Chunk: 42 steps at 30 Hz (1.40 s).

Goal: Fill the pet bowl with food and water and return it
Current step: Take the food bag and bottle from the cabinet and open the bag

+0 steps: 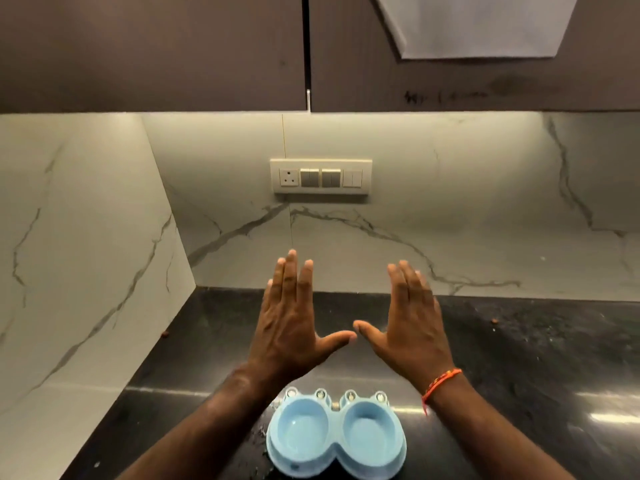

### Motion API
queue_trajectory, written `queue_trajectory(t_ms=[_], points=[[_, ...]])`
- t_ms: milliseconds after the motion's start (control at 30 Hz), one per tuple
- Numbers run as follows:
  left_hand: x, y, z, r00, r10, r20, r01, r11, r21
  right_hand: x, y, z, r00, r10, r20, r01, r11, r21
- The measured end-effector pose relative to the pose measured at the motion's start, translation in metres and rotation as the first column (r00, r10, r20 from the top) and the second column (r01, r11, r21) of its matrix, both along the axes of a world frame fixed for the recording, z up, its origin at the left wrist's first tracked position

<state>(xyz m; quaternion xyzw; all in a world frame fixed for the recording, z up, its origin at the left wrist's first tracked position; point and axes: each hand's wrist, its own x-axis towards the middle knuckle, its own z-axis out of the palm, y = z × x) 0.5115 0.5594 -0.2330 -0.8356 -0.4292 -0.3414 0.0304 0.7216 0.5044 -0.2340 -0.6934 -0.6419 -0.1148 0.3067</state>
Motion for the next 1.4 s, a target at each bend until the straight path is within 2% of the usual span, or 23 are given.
queue_trajectory(t_ms=[100,200,400,500,667,800,900,967,1033,1100,1200,1233,1300,1400], points=[[0.008,0.011,0.059,0.999,-0.046,0.009,0.044,0.981,0.191,0.007,0.007,0.062,0.997,-0.024,0.069,0.010,0.980,0.201],[0.015,0.022,0.119,1.000,-0.023,-0.012,0.026,0.938,0.345,0.017,0.015,0.122,0.984,-0.065,0.163,0.007,0.944,0.331],[0.023,0.050,0.225,0.991,0.058,-0.118,0.016,0.836,0.548,0.027,0.041,0.218,0.913,-0.170,0.370,-0.032,0.876,0.482],[0.028,0.068,0.261,0.973,0.139,-0.182,0.005,0.781,0.625,0.025,0.063,0.248,0.856,-0.220,0.468,-0.043,0.871,0.489],[0.035,0.090,0.282,0.927,0.279,-0.249,-0.031,0.721,0.692,0.016,0.094,0.265,0.784,-0.265,0.561,-0.043,0.879,0.475],[0.039,0.099,0.279,0.937,0.284,-0.202,-0.036,0.655,0.755,0.013,0.106,0.264,0.811,-0.230,0.538,-0.074,0.871,0.485],[0.037,0.095,0.279,0.943,0.258,-0.211,-0.023,0.681,0.732,0.012,0.101,0.261,0.800,-0.240,0.549,-0.049,0.887,0.459],[0.033,0.088,0.283,0.946,0.236,-0.225,-0.017,0.725,0.688,0.010,0.098,0.261,0.807,-0.265,0.528,-0.049,0.860,0.508],[0.027,0.075,0.288,0.960,0.157,-0.232,0.020,0.787,0.617,0.006,0.092,0.260,0.817,-0.266,0.511,-0.085,0.821,0.564],[0.018,0.060,0.293,0.978,-0.004,-0.207,0.123,0.814,0.567,0.004,0.081,0.260,0.822,-0.271,0.501,-0.110,0.788,0.606],[0.009,0.038,0.306,0.973,-0.226,-0.043,0.211,0.803,0.558,0.002,0.054,0.261,0.844,-0.259,0.469,-0.135,0.744,0.655],[0.008,0.032,0.313,0.951,-0.304,0.051,0.224,0.794,0.565,0.001,0.042,0.261,0.852,-0.251,0.459,-0.140,0.736,0.663],[0.008,0.018,0.327,0.850,-0.487,0.201,0.302,0.762,0.572,0.001,0.018,0.261,0.868,-0.225,0.442,-0.153,0.725,0.671],[0.021,-0.010,0.340,0.674,-0.708,0.212,0.539,0.667,0.514,0.002,-0.021,0.260,0.879,-0.201,0.433,-0.158,0.734,0.661]])
